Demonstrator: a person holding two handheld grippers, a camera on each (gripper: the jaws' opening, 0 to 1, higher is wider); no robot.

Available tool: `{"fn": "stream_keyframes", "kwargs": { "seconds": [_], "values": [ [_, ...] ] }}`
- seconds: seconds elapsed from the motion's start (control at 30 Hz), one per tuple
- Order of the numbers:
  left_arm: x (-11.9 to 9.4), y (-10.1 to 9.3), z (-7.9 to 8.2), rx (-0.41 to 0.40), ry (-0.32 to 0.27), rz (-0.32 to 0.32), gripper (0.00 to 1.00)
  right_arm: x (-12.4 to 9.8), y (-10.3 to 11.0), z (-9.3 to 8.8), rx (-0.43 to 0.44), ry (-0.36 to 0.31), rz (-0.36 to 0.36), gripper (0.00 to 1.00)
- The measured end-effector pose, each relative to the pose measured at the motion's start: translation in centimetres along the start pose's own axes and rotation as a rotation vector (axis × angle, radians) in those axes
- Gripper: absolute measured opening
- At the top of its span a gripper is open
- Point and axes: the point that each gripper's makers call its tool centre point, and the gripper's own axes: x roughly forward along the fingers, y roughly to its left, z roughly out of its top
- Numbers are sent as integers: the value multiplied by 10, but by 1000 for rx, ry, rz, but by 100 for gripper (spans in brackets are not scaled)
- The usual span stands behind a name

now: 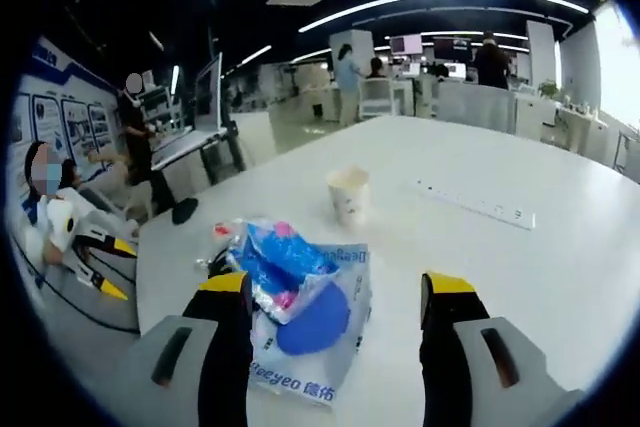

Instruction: Arrange the tabletop items into an orderly group along one side of the table until the central work area is clear of visible clutter.

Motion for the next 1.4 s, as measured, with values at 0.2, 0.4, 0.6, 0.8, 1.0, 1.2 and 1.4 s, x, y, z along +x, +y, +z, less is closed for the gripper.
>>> {"fn": "stream_keyframes", "kwargs": {
  "seconds": [0.2,0.4,0.6,0.8,1.0,1.2,1.4],
  "values": [
    [0,-1,2,-3,-7,-11,48,-14,0,-8,33,7,-25,67],
    [0,-3,4,-3,-19,-22,48,-23,2,-9,66,-7,-45,67],
    [-3,-2,5,1,-29,-20,50,-39,3,-11,100,-31,-76,67],
    [-3,-3,6,-14,-34,-31,50,-61,8,-20,163,-58,-113,66],
    [-4,-5,9,-41,-47,-52,52,-83,23,-37,259,-103,-162,67],
    [-5,-7,10,-73,-53,-76,53,-98,42,-52,309,-115,-201,68],
    [-5,-12,11,-92,-58,-105,53,-106,58,-59,338,-134,-235,68]
  ]
}}
